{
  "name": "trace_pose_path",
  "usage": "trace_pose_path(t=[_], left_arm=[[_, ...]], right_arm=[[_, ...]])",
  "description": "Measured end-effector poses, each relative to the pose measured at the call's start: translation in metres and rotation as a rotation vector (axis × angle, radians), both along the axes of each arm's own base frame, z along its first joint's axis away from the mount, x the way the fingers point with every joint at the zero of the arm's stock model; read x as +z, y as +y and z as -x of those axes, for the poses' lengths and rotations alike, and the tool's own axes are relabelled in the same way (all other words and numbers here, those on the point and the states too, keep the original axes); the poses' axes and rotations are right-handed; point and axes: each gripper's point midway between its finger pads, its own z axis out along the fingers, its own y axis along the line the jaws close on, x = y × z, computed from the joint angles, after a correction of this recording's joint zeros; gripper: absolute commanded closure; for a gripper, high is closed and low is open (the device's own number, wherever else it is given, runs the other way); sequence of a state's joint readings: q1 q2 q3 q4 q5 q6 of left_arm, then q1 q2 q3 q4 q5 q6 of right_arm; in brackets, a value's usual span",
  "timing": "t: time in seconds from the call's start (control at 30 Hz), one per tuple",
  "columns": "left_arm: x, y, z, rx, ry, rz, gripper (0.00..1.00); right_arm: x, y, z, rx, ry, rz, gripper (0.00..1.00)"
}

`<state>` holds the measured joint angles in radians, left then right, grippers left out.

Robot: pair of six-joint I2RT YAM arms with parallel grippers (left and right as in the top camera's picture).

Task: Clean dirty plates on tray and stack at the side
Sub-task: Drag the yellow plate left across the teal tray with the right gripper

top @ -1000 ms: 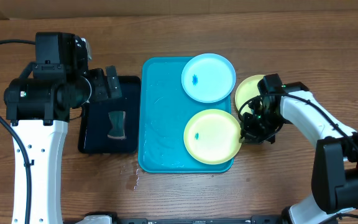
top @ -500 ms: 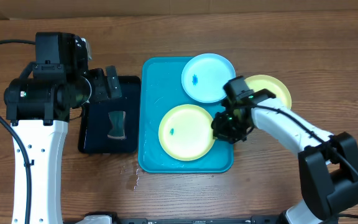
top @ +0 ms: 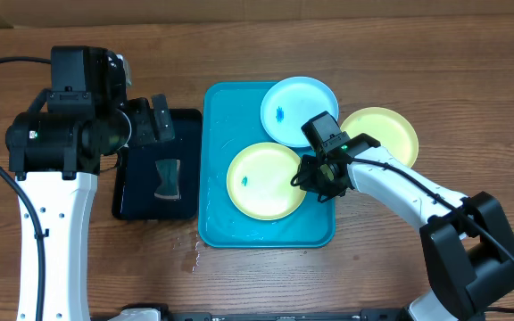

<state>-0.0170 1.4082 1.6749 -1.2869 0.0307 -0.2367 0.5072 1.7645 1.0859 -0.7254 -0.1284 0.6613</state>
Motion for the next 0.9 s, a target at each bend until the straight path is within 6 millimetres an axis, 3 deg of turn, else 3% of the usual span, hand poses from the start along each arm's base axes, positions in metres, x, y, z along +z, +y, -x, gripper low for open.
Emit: trace_pose_path(t=[0.2, 0.4, 0.63, 0.73, 0.9], left_arm=[[0.000, 0.000, 0.000, 0.000, 0.000, 0.000, 0.00], [0.000, 0.000, 0.000, 0.000, 0.000, 0.000, 0.00], [0.000, 0.000, 0.000, 0.000, 0.000, 0.000, 0.00], [0.000, 0.000, 0.000, 0.000, 0.000, 0.000, 0.00], [0.000, 0.000, 0.000, 0.000, 0.000, 0.000, 0.00]], right_arm=[[-0.001, -0.004, 0.001, -0.019, 0.004, 0.018, 0.65], [-0.005, -0.004, -0.001, -0.025, -0.009, 0.018, 0.73], [-0.005, -0.008, 0.004, -0.025, 0.007, 0.036, 0.66], [0.011, -0.010, 0.006, -0.025, 0.001, 0.035, 0.59], [0.065, -0.005, -0.005, -0.029, -0.116, -0.028, 0.56]])
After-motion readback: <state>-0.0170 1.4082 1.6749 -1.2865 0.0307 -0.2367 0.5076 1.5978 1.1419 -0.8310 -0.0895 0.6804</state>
